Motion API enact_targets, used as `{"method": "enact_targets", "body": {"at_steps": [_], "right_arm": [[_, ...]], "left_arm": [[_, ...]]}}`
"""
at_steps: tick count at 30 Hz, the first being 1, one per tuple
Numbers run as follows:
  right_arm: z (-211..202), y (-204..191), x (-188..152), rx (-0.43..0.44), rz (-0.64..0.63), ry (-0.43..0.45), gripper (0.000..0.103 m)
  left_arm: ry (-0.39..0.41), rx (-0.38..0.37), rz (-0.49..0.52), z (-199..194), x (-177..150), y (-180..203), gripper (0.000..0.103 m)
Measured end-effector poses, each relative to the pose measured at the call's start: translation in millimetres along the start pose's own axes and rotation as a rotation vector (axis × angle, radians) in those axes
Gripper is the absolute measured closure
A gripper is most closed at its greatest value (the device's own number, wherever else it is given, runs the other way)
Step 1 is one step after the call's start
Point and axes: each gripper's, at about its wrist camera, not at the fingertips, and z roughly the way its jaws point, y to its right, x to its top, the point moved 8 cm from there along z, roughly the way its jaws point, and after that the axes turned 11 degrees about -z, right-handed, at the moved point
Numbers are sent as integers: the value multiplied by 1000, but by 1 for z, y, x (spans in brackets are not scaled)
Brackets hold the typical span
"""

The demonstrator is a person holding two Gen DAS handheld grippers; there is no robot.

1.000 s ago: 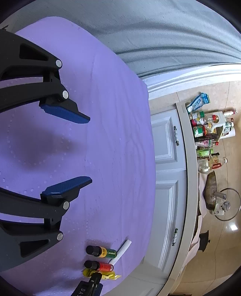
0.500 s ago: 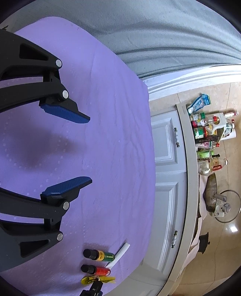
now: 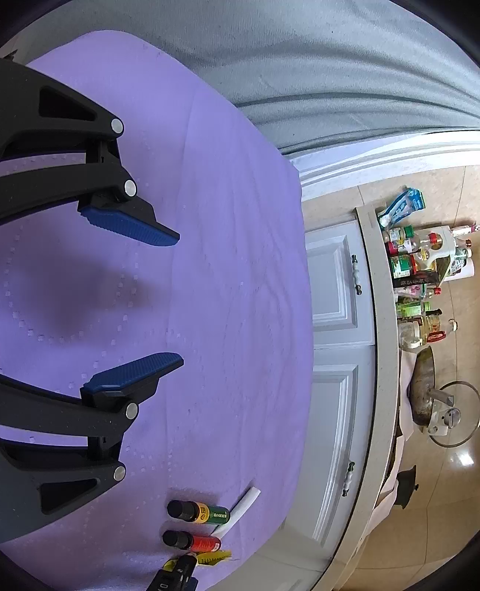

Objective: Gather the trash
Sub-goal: 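Grasp the yellow snack bag with the right tool, then grasp the green bottle with the left tool while the right tool holds the yellow bag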

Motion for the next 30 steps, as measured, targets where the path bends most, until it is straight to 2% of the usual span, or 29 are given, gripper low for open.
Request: {"method": "enact_targets", "body": {"at_steps": [2, 3, 4, 9, 23, 30], "right_arm": [[2, 0, 1, 0, -11, 0, 56], [4, -2, 0, 5, -20, -4, 65], [5, -3, -1, 15, -25, -10, 80], [1, -2, -3, 30, -25, 2, 80], [-13, 43, -8, -81, -23, 62, 80], [-13, 58, -10, -89, -18, 72, 80]], "left_arm": [[-1, -5, 3, 0, 0, 3, 44], [-1, -7, 6, -1, -1, 4, 44], [-1, -11, 10, -1, -1, 7, 44], [-6, -31, 30, -3, -5, 19, 43], [-31, -127, 70, -4, -6, 78, 42], [-41, -179, 107, 2, -3, 114, 42]]}}
